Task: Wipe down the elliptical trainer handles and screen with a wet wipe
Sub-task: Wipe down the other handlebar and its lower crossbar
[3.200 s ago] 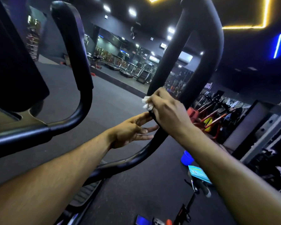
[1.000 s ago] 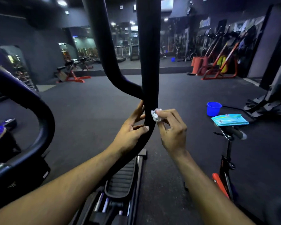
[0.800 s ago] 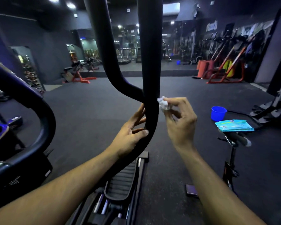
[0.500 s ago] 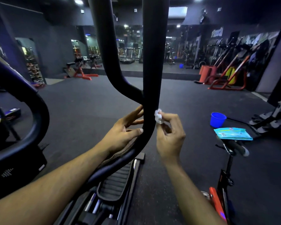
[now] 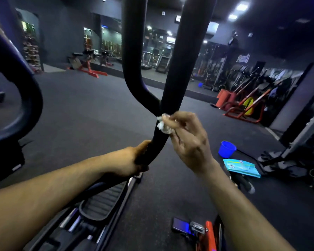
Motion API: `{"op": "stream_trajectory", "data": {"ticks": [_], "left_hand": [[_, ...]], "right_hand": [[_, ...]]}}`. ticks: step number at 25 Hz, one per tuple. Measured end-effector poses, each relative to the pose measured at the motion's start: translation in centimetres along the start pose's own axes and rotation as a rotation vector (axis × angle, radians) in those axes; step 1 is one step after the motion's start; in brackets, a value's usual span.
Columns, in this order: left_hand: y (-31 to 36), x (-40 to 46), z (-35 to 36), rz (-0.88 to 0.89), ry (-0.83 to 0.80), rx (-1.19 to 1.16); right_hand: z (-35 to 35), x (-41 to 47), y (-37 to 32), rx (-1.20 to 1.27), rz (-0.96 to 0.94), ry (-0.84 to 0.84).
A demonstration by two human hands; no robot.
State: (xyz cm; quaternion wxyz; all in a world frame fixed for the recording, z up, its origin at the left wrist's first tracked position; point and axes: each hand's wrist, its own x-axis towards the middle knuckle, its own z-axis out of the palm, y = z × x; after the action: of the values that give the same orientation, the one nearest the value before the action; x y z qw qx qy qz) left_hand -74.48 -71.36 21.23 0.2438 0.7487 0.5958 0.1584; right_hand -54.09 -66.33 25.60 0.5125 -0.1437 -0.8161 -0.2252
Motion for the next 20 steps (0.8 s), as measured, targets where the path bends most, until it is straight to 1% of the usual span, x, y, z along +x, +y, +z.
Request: {"op": "stream_trajectory", "data": {"ticks": [2,4,6,7,9,12,15,17,20], "left_hand": [[-0.1,0.4,0.2,0.012,0.001,-0.015],[-0.2,0.6,0.3,0.013,0.003,-0.032],[-0.7,0.9,0.5,0.030,0.009,-0.038],[-1.1,1.0,0.6,0.047,0.009,-0.049],[-1.9,1.1,0.9,0.071,0.003,-0.058],[-2.1,1.7,1.1,0.078,-0.002,-0.048],[-2.0,1.9,1.2,0.063,0.006,-0.024],[-2.1,1.7,1.2,0.060,0.032,0.001],[-1.5,1.2,1.1,0.101,0.072,0.003]], "right_hand": [[0.9,-2.3,-0.2,0.058,0.011,-0.070],[1.2,-3.2,-0.8,0.092,0.074,-0.119],[0.4,-2.2,-1.7,0.039,0.066,-0.181],[-0.4,-1.0,-2.3,-0.007,-0.010,-0.216],[-2.3,2.6,-3.3,-0.110,-0.234,-0.292],[-4.2,7.3,-3.1,-0.337,-0.430,-0.443],[-4.5,7.3,-2.0,-0.497,-0.530,-0.529],[-4.3,6.0,-2.3,-0.496,-0.562,-0.568],[-3.3,4.1,-2.8,-0.450,-0.627,-0.658]]}}
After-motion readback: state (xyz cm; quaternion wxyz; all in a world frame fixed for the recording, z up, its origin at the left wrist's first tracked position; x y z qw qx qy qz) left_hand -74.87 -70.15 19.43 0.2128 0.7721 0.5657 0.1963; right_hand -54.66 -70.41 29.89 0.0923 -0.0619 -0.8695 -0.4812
